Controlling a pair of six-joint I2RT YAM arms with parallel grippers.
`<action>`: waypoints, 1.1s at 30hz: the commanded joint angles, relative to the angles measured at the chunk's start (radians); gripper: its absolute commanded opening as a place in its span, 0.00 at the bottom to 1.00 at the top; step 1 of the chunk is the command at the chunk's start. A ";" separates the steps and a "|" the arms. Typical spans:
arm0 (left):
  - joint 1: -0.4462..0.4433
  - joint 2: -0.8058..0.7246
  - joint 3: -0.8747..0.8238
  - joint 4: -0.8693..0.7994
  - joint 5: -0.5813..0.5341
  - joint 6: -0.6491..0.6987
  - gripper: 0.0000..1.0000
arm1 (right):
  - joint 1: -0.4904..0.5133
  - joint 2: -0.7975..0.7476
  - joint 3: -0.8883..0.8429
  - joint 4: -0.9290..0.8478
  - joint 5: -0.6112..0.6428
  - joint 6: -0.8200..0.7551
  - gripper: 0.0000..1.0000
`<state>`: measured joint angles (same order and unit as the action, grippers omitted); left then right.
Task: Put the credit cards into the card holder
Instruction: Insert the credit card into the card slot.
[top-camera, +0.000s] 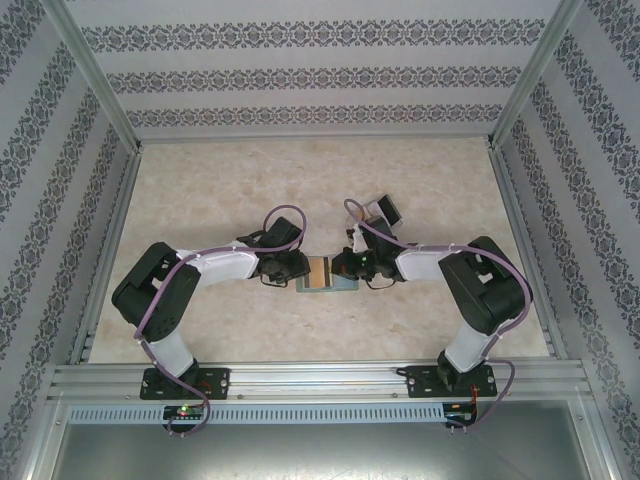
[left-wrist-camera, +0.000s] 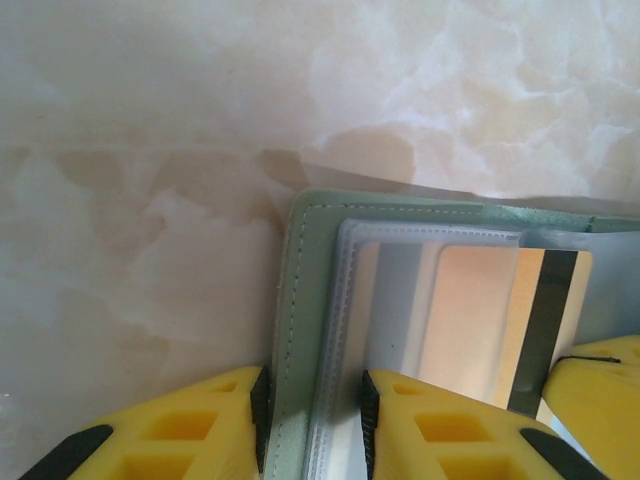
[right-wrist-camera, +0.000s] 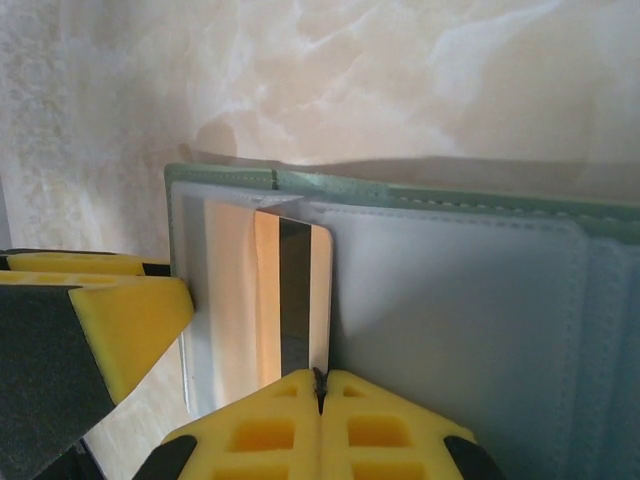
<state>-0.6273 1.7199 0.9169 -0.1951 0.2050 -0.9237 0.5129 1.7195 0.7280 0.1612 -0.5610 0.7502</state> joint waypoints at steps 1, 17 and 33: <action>-0.011 0.017 0.024 -0.009 -0.006 0.012 0.32 | 0.010 0.023 0.033 -0.018 -0.039 -0.033 0.00; -0.011 0.017 0.038 0.006 0.014 0.013 0.33 | 0.084 0.080 0.102 -0.003 0.047 0.041 0.00; -0.012 0.000 0.018 0.009 0.000 0.016 0.33 | 0.022 -0.004 0.034 -0.087 0.069 0.001 0.18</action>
<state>-0.6273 1.7233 0.9253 -0.1974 0.2058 -0.9230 0.5449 1.7435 0.7799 0.1181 -0.5098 0.7761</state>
